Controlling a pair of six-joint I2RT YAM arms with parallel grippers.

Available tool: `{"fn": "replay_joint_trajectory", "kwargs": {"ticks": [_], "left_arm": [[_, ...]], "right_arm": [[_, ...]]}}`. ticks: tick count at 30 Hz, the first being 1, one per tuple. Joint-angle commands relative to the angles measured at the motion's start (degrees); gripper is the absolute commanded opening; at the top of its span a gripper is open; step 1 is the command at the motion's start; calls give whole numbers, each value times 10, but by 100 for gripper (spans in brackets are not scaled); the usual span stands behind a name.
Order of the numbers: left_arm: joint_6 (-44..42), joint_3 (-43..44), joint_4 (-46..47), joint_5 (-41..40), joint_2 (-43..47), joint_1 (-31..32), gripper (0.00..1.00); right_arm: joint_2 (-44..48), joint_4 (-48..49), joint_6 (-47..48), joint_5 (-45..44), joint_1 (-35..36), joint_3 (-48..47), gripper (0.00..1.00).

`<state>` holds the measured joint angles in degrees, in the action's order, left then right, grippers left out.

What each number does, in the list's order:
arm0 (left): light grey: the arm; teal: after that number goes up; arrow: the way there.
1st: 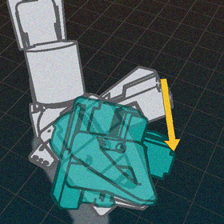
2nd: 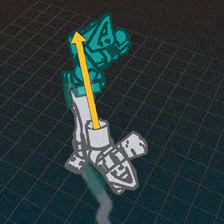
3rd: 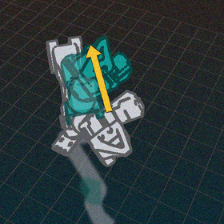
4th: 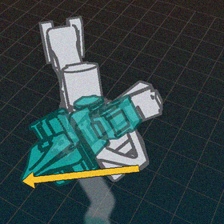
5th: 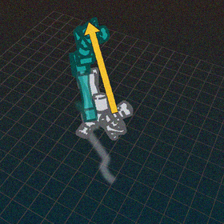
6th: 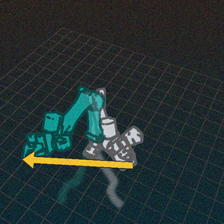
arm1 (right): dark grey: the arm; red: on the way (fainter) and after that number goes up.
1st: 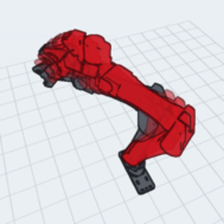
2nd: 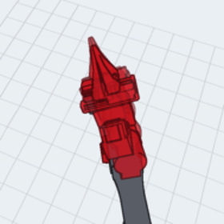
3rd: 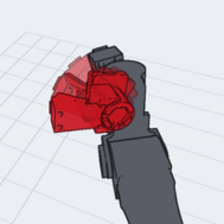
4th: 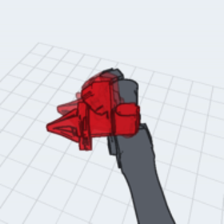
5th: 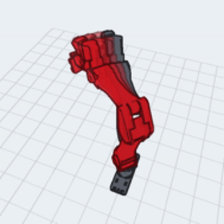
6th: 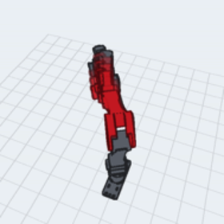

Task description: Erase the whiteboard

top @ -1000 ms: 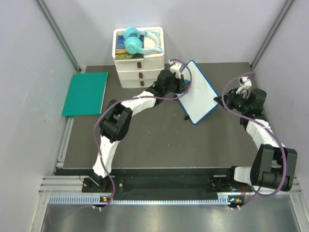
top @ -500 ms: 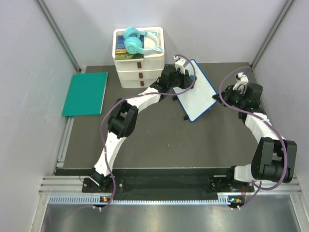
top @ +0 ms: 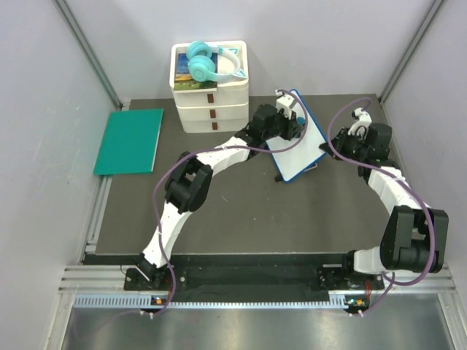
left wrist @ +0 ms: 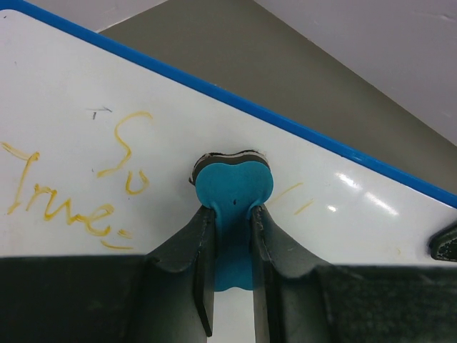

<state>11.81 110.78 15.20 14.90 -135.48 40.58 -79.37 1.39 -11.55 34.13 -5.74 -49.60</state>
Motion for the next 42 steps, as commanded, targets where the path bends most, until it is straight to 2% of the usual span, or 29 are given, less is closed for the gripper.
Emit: {"fn": "replay_joint_trajectory", "kwargs": {"ticks": [1, 7, 15, 19, 26, 30, 36, 42], "left_arm": [[0, -5, -47, -20, -16, 6, 0], [30, 12, -64, -42, -44, -54, 0], [64, 36, -58, 16, -75, -96, 0], [73, 40, -34, 77, -79, -84, 0], [36, 37, -6, 106, -41, -18, 0], [25, 48, 3, 99, -32, 13, 0], [15, 66, -7, 87, -33, 16, 0], [-18, 15, -18, 50, 16, 11, 0]], "right_arm": [[-21, -111, 60, 66, 55, 19, 0], [-21, -110, 62, 70, 55, 20, 0], [-22, -109, 63, 72, 55, 21, 0], [-24, -108, 64, 74, 55, 21, 0], [-25, -110, 67, 75, 55, 21, 0], [-24, -109, 68, 77, 55, 21, 0], [-18, -118, 72, 70, 75, 21, 0], [-7, -150, 71, 30, 104, 20, 0]]}}
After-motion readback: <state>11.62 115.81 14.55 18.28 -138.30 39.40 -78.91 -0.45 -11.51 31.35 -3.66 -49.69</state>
